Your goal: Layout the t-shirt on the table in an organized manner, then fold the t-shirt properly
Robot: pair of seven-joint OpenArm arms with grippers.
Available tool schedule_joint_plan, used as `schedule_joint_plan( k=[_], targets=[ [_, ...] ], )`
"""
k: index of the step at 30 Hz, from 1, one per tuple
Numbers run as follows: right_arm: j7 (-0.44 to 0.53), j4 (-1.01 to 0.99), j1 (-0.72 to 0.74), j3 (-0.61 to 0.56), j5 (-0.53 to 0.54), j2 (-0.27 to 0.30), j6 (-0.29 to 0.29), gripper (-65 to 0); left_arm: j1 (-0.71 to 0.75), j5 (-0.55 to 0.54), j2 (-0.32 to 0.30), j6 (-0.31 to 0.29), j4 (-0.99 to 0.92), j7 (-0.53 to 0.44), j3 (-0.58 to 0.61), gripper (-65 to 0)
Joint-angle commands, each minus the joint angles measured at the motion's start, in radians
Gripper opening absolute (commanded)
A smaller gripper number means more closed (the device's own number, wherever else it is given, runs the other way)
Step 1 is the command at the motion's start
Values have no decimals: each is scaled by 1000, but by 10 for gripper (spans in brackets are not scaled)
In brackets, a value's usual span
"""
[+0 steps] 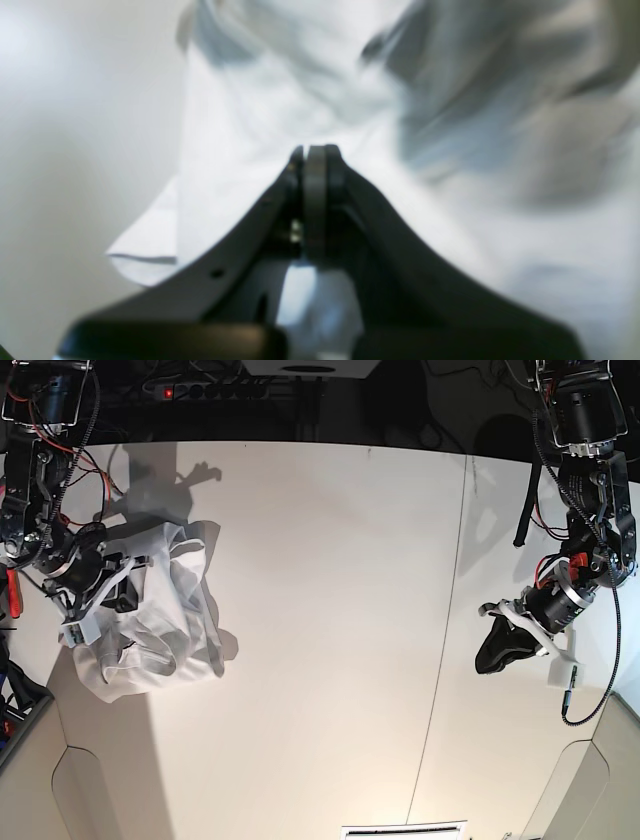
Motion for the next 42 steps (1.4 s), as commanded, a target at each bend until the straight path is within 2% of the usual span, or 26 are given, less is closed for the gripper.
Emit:
schedule_joint_plan(
  k=[1, 3, 7, 9, 12, 18, 26, 28, 32, 33, 34, 36, 38, 40, 42],
  targets=[
    [31, -25, 16, 3, 7, 13, -3, -650, -17, -21, -11, -9, 14, -30, -4, -650],
    [48, -95, 16, 6, 4, 12, -49, -650, -17, -21, -8, -9, 14, -30, -3, -650],
    [41, -138, 13, 21, 4, -5, -246, -650, -17, -21, -4, -9, 14, -29, -3, -650],
    [36, -136, 14, 32, 4, -24, -322, -650, -17, -21, 1, -9, 14, -29, -4, -650],
    [36, -126, 14, 35, 3, -59, -392, -650, -17, -21, 10, -9, 14, -29, -3, -650],
    [60, -122, 16, 35, -38, -122, -391, -650, -17, -21, 23, -9, 14, -29, -3, -650],
    [84, -100, 51, 35, -61, -115, -390, -650, -17, 7, 22, -9, 14, -29, -4, -650],
    [84, -99, 72, 35, -80, -115, -369, -650, -17, 7, 22, -9, 14, -29, -4, -650],
    [76, -99, 114, 35, -105, -115, -265, -650, -17, 12, 22, -9, 14, -29, -4, -650],
    [74, -99, 123, 35, -102, -116, -257, -650, -17, 13, 22, -9, 14, -29, -4, -650],
    [69, -99, 133, 35, -96, -117, -256, -611, -17, 17, 22, -9, 14, -29, -4, -650],
    [69, -99, 146, 35, -84, -117, -256, -595, -17, 18, 22, -9, 14, -29, -4, -650],
    [70, -99, 156, 35, -69, -117, -256, -605, -17, 18, 22, -9, 14, -29, -4, -650],
    [70, -99, 164, 35, -58, -117, -255, -650, -18, 18, 22, -9, 14, -29, -4, -650],
    [70, -99, 172, 35, -47, -117, -256, -650, -17, 18, 22, -9, 14, -29, -4, -650]
  ],
)
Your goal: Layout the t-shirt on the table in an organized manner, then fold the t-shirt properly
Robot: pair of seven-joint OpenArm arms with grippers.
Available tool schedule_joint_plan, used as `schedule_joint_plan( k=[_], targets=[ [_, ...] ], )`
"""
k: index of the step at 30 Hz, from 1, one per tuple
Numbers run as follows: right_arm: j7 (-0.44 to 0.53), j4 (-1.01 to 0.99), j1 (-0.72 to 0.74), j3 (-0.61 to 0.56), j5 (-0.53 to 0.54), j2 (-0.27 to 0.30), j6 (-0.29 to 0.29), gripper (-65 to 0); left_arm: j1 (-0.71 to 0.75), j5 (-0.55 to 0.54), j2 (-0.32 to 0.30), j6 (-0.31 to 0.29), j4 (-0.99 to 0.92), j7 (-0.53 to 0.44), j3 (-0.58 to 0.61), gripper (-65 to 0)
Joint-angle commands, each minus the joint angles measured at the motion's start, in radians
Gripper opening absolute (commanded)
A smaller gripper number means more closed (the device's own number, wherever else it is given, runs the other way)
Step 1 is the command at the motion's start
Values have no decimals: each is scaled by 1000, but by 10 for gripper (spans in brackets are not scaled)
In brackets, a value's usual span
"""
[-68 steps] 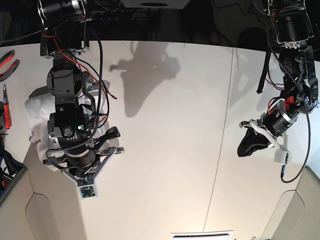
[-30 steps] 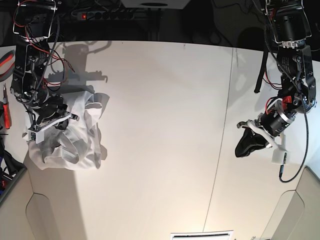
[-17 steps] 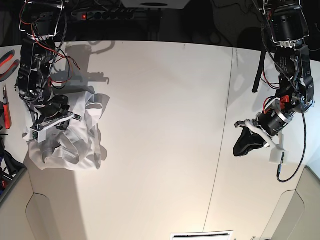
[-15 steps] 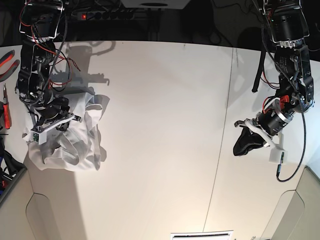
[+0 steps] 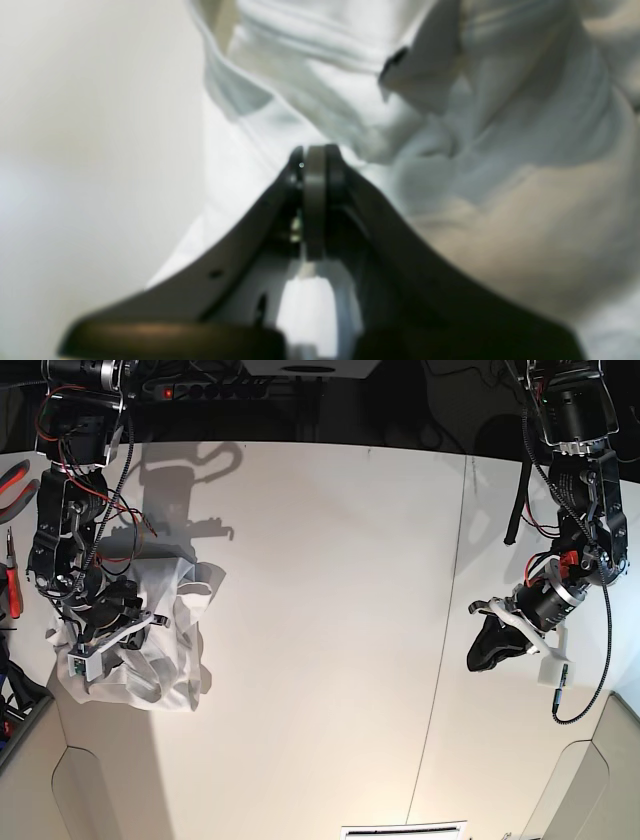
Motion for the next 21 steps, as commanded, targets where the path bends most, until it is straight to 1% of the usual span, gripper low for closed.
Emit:
schedule_joint_plan(
  k=[1, 5, 7, 9, 11, 12, 14, 17, 19, 21],
  targets=[
    [19, 15, 27, 1, 20, 6, 8, -650, -17, -20, -11, -9, 14, -25, -4, -650],
    [18, 19, 46, 1, 27, 6, 8, -650, -19, -20, -17, -9, 14, -24, -4, -650],
    [-1, 50, 48, 1, 27, 6, 11, -650, -20, -21, -37, -9, 14, -16, -4, -650],
    [-53, 114, 44, 1, 27, 9, 35, -650, -19, -21, -73, -9, 14, 26, -4, -650],
    [-106, 193, 36, 1, 29, 22, 57, -650, -19, -26, -116, -9, 14, 98, -7, -650],
    [-127, 233, 26, 1, 41, 35, 57, -650, -18, -45, -135, -9, 16, 142, -12, -650],
    [-152, 303, -7, 1, 72, 76, 56, -650, -18, -125, -169, -9, 16, 251, -29, -650],
    [-184, 389, -88, 1, 118, 142, 56, -650, 2, -298, -211, -9, 16, 415, -79, -650],
    [-210, 441, -158, 1, 156, 180, 56, -650, 39, -401, -233, -9, 16, 488, -125, -650],
    [-238, 486, -227, 1, 187, 210, 56, -650, 87, -481, -246, -9, 16, 533, -184, -650]
  ],
)
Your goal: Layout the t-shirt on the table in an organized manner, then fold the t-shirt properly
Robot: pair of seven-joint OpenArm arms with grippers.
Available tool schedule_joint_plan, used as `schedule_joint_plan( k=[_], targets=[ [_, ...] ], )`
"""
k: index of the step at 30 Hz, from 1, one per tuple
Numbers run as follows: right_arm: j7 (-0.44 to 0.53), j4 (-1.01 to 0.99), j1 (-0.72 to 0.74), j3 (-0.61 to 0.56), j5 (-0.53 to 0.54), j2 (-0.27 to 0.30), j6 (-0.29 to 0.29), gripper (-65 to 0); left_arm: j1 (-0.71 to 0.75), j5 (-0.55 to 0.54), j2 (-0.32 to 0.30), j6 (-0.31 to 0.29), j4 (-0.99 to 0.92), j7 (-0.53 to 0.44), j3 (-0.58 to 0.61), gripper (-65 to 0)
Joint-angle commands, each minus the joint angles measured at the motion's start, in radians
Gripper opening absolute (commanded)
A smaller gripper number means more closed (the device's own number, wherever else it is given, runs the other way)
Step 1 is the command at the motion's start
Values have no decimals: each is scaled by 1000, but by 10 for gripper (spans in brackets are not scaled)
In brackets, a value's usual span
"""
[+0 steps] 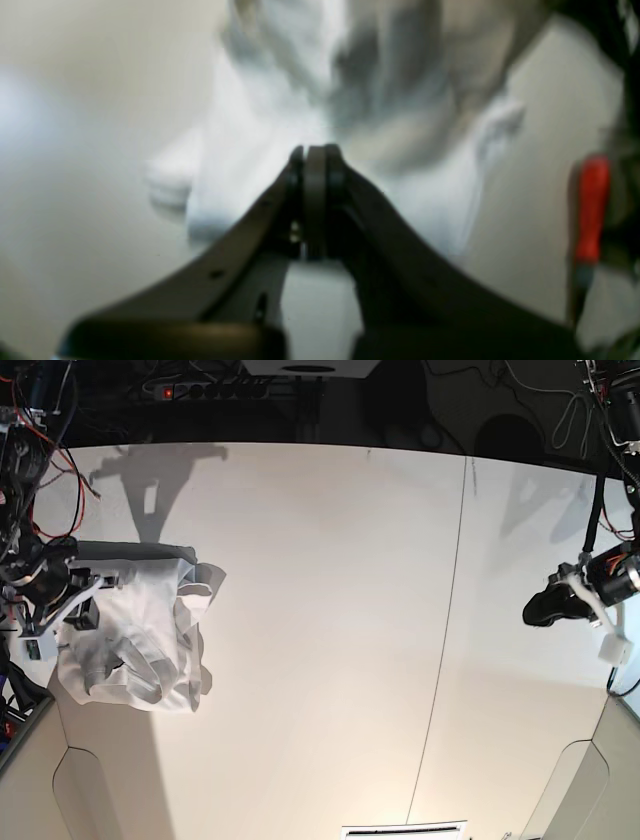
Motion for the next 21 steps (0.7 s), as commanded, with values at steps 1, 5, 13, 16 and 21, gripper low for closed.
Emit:
schedule_joint_plan(
  k=[1, 5, 13, 16, 21],
  targets=[
    [19, 42, -14, 3, 24, 22, 6, -650, 13, -59, -26, -7, 15, 3, -39, -650],
    [18, 103, -120, 3, 32, 59, 7, -650, 103, -237, -25, -7, 15, 74, -174, -650],
    [0, 170, -267, 3, 36, 72, 7, -650, 322, -385, -19, -7, 15, 194, -357, -650],
    [-35, 189, -305, 3, 65, 72, 15, -650, 396, -385, -19, -7, 16, 196, -397, -650],
    [-84, 198, -411, 3, 149, 72, 62, -650, 534, -385, -13, -7, 16, 203, -410, -650]
  ],
)
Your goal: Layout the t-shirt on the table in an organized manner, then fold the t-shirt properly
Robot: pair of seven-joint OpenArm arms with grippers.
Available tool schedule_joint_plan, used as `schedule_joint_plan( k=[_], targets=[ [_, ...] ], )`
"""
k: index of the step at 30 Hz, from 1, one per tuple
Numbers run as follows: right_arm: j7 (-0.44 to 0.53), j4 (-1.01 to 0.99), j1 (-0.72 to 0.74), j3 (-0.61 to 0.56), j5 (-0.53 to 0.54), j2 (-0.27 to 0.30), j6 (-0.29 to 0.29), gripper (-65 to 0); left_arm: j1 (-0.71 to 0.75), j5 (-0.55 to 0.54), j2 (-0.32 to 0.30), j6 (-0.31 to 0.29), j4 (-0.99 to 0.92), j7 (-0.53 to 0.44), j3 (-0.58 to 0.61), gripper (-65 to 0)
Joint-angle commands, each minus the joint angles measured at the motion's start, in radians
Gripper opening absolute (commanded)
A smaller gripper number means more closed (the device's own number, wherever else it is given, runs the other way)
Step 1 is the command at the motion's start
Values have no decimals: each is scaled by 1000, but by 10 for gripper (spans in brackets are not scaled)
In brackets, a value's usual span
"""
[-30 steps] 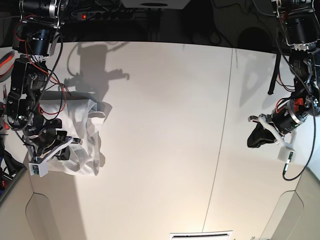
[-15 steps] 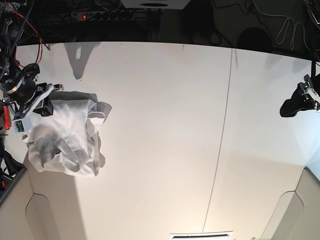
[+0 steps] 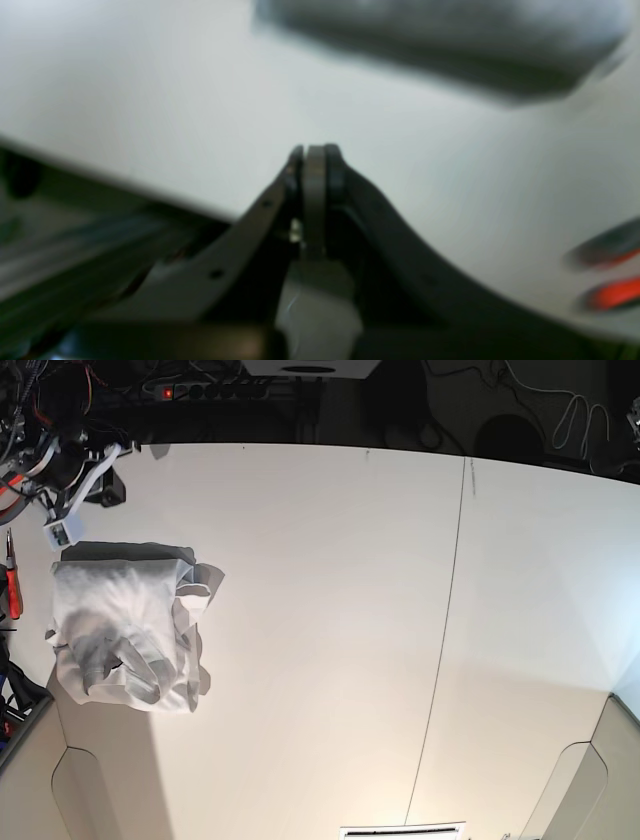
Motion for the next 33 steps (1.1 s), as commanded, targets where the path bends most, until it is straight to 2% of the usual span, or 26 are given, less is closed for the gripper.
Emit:
schedule_joint_plan(
  k=[1, 5, 9, 13, 16, 22, 26, 29, 33],
  targets=[
    [2, 18, -23, 8, 32, 14, 9, -650, 24, -26, -11, -8, 14, -4, -8, -650],
    [-43, 18, -109, 8, 114, 13, 43, -650, 87, -26, 0, -8, 14, -4, -8, -650],
    [-77, 18, -193, 8, 138, 14, 84, -650, 157, -26, 4, -8, 14, -4, -8, -650],
    [-121, 18, -257, 7, 159, 14, 86, -650, 219, -26, 8, -8, 14, -9, -3, -650],
    [-120, 18, -299, 7, 166, 14, 86, -650, 258, -26, 7, -8, 14, -51, 35, -650],
    [-85, 9, -359, 7, 163, 14, 86, -650, 330, -26, 14, -8, 14, -164, 268, -650],
    [2, -30, -405, -6, 162, 29, 86, -650, 327, -23, 73, -8, 14, -268, 457, -650],
    [26, -74, -412, -37, 162, 50, 86, -650, 299, 98, 130, -8, 14, -377, 583, -650],
    [27, -175, -412, -97, 162, 79, 86, -650, 254, 323, 205, -8, 11, -485, 730, -650]
  ],
)
